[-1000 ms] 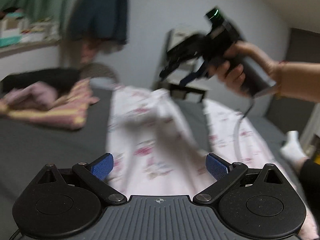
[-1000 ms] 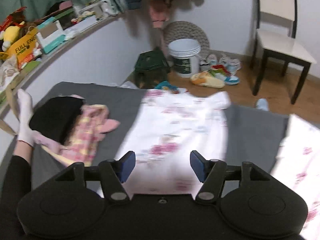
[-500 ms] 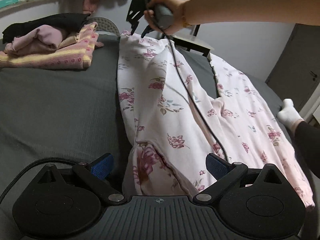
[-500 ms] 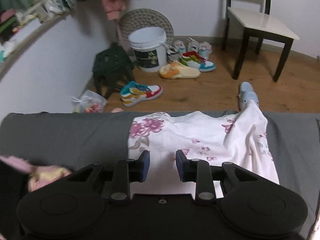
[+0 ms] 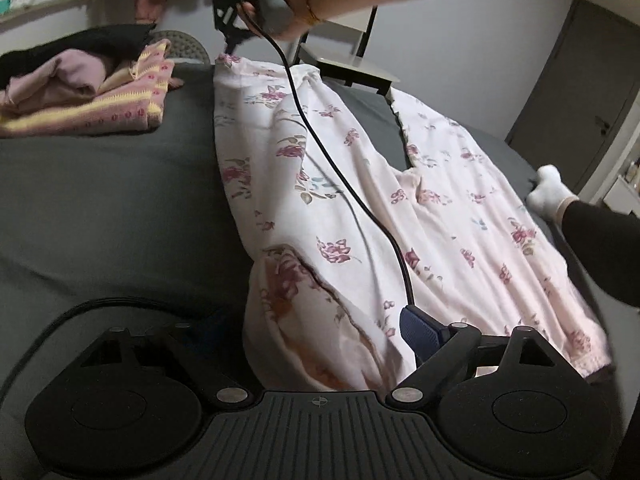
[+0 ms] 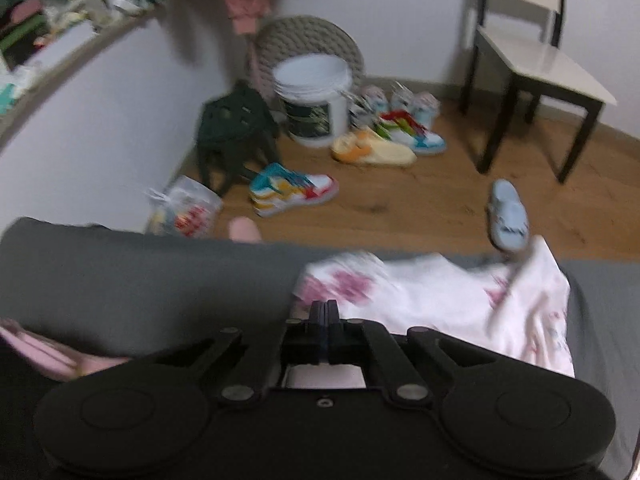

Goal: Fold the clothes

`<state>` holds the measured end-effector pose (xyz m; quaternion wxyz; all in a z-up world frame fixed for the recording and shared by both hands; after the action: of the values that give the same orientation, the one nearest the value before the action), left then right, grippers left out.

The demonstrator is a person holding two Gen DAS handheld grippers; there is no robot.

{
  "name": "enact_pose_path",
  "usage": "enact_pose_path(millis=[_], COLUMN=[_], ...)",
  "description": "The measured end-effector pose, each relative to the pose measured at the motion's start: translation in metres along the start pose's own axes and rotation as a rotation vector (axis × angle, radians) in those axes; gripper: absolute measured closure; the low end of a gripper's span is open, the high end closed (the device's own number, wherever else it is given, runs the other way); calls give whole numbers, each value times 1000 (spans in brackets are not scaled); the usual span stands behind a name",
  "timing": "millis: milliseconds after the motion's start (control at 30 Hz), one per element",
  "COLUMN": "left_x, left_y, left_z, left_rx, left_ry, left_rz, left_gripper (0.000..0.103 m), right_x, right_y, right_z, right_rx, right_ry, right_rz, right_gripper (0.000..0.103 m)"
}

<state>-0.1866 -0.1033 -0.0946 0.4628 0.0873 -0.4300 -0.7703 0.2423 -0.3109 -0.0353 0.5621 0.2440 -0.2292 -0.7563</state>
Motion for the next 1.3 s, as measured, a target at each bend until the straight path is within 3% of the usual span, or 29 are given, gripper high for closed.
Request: enact_pose_path(millis=[33, 133, 167, 200, 267, 333, 567, 600, 633, 667, 867, 1200, 1300], left_x=[-1, -2, -3, -4, -5, -6, -4, -4, -3, -3, -2, 0, -1], left_y=[0, -2, -2, -3, -3, -3, -4, -4, -4, -4, -4, -5, -7], left_z=[0, -1, -1, -1, 0, 0, -2, -2, -3, -3, -2, 0, 0], left_rx=[-6, -25, -29, -32, -27, -28, -35, -34, -35, -35, -30, -20, -27], left_ry=[0, 9, 11, 14, 11, 10, 2, 3, 2, 3, 1, -25, -14], left_rz=[-2, 4, 13, 22, 28, 29, 28, 26, 22, 20, 11, -15, -27], left_gripper=[15, 14, 14, 14, 14, 14, 14, 14, 14, 14, 14, 15, 24], right_x=[-5, -14, -15, -14, -8, 3, 21, 21, 20, 19, 7, -29, -41], right_y=[3, 6, 4, 3, -1, -7, -19, -20, -20, -20, -11, 11, 8], right_z=[3, 3, 2, 1, -10, -20, -36, -37, -37, -37, -28, -9, -18], right_rx=[0, -5, 7, 12, -28, -70, -86, -85, -82, -79, -64, -34, -41], right_ry=[-2, -108, -126, -141, -154, -166, -148, -147, -145, -145, -137, 38, 22], right_rz=[18, 80, 93, 101, 79, 33, -55, -55, -46, -37, 7, 7, 7], right_gripper=[101, 54, 53, 54, 74, 83, 83, 86, 97, 98, 102, 102, 101])
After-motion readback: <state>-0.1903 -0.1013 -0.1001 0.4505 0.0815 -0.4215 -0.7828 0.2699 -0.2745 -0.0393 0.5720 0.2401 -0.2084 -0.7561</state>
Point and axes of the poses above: each gripper's, at about its wrist camera, not at the fingertips, and z roughly against the way its jaws point, x to its right, y to its top, the point moved 1 cm from there along -z, roughly the way its jaws point, and after that the axes turned 5 degrees about x, right-handed, at the moved point
